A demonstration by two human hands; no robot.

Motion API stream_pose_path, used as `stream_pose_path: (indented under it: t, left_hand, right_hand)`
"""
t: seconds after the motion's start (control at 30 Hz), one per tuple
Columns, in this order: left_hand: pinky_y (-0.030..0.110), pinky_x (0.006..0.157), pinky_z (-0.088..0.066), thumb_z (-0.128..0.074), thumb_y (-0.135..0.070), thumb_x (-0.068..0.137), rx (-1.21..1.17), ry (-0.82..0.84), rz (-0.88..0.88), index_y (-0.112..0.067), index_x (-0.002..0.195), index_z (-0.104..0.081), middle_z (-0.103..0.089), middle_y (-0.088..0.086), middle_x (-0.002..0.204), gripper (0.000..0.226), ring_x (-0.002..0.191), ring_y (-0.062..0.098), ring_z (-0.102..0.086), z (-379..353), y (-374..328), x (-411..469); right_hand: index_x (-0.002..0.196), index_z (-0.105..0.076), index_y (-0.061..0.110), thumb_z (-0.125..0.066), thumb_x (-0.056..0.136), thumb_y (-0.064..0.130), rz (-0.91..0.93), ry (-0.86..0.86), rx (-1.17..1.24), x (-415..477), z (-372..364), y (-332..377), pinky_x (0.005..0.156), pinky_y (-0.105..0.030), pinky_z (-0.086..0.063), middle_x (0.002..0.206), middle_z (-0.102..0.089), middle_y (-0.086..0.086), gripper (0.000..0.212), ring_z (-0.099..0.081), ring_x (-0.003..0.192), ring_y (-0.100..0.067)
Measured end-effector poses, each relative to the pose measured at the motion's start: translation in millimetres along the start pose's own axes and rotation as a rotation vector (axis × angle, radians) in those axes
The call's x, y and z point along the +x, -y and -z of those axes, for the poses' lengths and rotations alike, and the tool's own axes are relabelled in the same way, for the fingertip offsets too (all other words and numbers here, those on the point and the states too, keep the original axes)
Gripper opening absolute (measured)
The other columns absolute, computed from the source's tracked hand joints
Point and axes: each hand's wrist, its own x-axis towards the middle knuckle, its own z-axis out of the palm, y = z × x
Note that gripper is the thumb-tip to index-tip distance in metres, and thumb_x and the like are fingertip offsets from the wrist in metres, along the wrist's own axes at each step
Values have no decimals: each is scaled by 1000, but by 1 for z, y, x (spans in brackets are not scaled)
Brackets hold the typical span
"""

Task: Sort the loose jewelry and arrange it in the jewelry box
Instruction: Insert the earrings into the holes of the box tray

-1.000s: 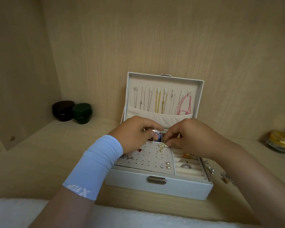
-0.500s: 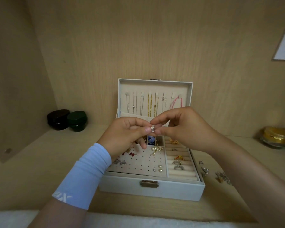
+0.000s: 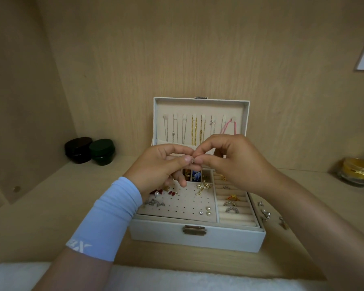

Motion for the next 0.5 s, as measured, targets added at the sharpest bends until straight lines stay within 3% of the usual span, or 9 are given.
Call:
stream_pose_path:
  t: [0.07,0.17,0.33,0.43,0.5]
  left_hand:
    - [15,43,-38,-60,-18,96,52,-15,-22,-18,107,-69,-75,-5,74,14,52,8,-59,2,-1,-2]
    - [13,45,-40,-62,-15,95,141,-29,-80,-18,100,-71,-74,-6,74,11,53,6,-57,6,1,-2]
    - [12,49,-43,-61,-17,95,195,-15,-140,-16,95,-72,-76,-2,84,11,59,11,-59,13,-1,-2]
    - [22,61,-52,-61,-16,95,191,17,-149,-15,93,-71,-76,1,86,10,62,16,-60,17,-3,-5]
    - [20,57,-50,-61,-14,95,156,13,-145,-14,90,-71,-75,3,84,11,60,17,-59,20,-4,-8]
  right_hand:
    - [86,-76,28,-73,89,27,-57,4,50,1,-1,1,49,-24,-42,62,-66,1,5,-45,47,-12]
    - [86,-79,21,-73,90,21,-138,7,154,2,-4,8,47,-16,-40,68,-72,1,7,-46,46,-3]
    - [89,-78,15,-72,90,17,-295,5,382,1,-7,15,42,-22,-37,77,-76,-5,7,-46,45,-12]
    - [92,-77,14,-72,90,15,-296,-33,447,1,-8,16,39,-20,-36,73,-74,-3,6,-50,47,-15]
    - [97,-77,14,-72,89,12,-269,-26,481,0,-9,17,39,-19,-36,68,-72,0,10,-51,46,-15]
